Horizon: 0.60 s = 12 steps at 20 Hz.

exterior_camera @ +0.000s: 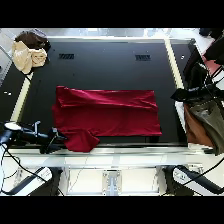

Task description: Fold the shirts.

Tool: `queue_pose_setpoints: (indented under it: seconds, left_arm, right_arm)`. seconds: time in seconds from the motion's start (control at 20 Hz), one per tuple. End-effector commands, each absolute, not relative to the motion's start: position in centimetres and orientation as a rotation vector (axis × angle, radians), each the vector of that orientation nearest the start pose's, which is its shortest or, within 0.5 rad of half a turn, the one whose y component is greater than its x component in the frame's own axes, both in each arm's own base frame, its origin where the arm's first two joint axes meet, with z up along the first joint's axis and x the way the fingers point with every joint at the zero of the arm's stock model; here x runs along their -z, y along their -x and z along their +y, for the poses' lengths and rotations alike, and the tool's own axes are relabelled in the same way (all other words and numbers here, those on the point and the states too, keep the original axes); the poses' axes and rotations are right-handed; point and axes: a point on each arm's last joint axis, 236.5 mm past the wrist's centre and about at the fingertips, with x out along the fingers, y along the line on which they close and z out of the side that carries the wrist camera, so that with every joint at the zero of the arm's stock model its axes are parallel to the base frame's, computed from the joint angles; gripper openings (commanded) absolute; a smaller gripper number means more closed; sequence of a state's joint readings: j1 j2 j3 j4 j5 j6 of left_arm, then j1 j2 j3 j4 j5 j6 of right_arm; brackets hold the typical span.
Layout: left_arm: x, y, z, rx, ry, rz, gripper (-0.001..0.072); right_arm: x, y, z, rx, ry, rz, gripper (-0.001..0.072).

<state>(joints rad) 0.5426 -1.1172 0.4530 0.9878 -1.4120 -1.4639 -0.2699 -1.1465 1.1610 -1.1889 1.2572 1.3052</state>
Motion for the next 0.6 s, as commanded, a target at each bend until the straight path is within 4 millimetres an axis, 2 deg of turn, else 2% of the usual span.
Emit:
queue_pose_setpoints:
  seconds: [0.0, 0.35, 0.45, 0.55]
  left_arm:
    - [9.5, -17.2, -4.8, 0.012, 1.087, 1.739, 0.0567]
    - [10.3, -17.5, -6.4, 0.026, 0.98, 1.764, 0.0549]
    - [10.5, -17.8, -7.0, 0.032, 0.956, 1.759, 0.0462]
    - [10.3, -18.1, -7.8, 0.056, 0.963, 1.757, 0.0453]
  right_arm:
    - [-6.7, -36.6, -1.2, -0.17, -0.265, 1.144, 0.0411]
    - [-7.3, -36.8, -0.5, -0.187, -0.289, 1.125, 0.0411]
    - [-8.1, -36.7, -0.6, -0.182, -0.278, 1.103, 0.041]
    - [-10.0, -37.0, -1.4, -0.15, -0.24, 1.03, 0.041]
